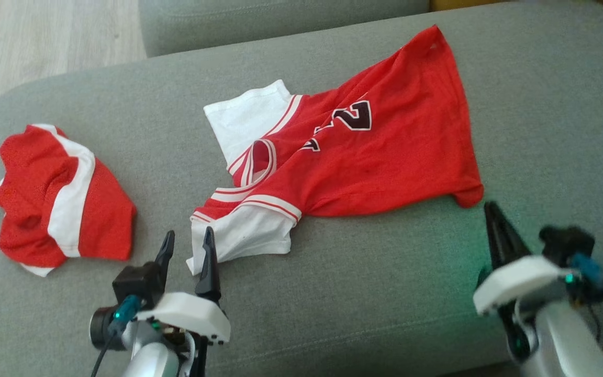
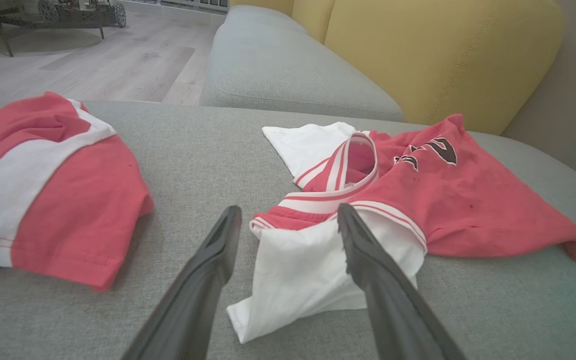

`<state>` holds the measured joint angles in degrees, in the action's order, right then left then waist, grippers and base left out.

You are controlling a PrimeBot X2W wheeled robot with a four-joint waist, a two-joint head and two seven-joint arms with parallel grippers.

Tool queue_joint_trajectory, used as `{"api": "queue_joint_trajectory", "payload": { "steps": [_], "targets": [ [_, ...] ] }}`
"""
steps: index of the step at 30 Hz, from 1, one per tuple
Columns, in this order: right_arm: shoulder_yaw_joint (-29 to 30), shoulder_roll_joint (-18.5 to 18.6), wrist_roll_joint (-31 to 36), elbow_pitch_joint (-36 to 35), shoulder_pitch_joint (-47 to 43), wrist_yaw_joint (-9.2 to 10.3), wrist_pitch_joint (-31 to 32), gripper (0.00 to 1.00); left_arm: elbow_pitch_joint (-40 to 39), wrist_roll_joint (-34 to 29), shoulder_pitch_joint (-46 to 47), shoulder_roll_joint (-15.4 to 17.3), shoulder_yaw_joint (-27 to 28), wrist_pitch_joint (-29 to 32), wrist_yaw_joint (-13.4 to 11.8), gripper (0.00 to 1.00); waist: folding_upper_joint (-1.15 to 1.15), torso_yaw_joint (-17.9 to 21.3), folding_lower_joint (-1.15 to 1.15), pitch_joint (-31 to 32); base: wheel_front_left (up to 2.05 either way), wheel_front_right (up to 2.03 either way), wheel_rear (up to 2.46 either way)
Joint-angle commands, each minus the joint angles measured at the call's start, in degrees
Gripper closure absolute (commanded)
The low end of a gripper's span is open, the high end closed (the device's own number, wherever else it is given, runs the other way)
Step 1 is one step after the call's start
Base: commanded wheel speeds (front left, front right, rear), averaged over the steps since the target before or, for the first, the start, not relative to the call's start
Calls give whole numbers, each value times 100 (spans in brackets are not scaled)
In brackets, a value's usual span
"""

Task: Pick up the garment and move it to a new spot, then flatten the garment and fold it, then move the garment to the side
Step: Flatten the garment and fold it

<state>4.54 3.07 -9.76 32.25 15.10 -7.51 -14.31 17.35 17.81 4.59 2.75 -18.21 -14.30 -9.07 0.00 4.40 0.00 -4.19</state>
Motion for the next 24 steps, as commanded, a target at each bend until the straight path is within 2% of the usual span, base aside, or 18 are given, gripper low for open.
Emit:
{"api": "queue_joint_trajectory", "payload": {
  "steps": [1,3,4,5,13,20,24],
  "targets": [
    [-217,-19,-52,-441,-136,2,-69,100,-234,36,46,13,201,-70,-15,0,0,25,0,38,0,0,0],
    [-225,-19,-39,-680,-436,2,-69,100,-265,43,-28,13,216,-70,-1,0,0,37,0,56,0,0,0],
    [-197,-19,7,-765,-541,2,-69,73,-272,44,-57,13,220,-70,2,0,0,42,0,63,0,0,0],
    [-174,-19,61,-833,-623,2,-69,0,-277,45,-79,13,218,-70,4,0,0,44,0,69,0,0,0],
    [1,-19,406,-926,-611,2,-69,0,-299,18,-63,13,166,-70,16,0,0,6,0,6,0,0,0],
    [591,-19,1150,-793,-19,2,100,0,-278,-47,64,13,126,-70,64,0,0,-57,0,-252,0,0,0],
    [1008,-19,1354,-477,489,2,306,0,-255,-79,188,13,69,-70,89,0,0,-150,0,-453,0,0,0]
  ]
}}
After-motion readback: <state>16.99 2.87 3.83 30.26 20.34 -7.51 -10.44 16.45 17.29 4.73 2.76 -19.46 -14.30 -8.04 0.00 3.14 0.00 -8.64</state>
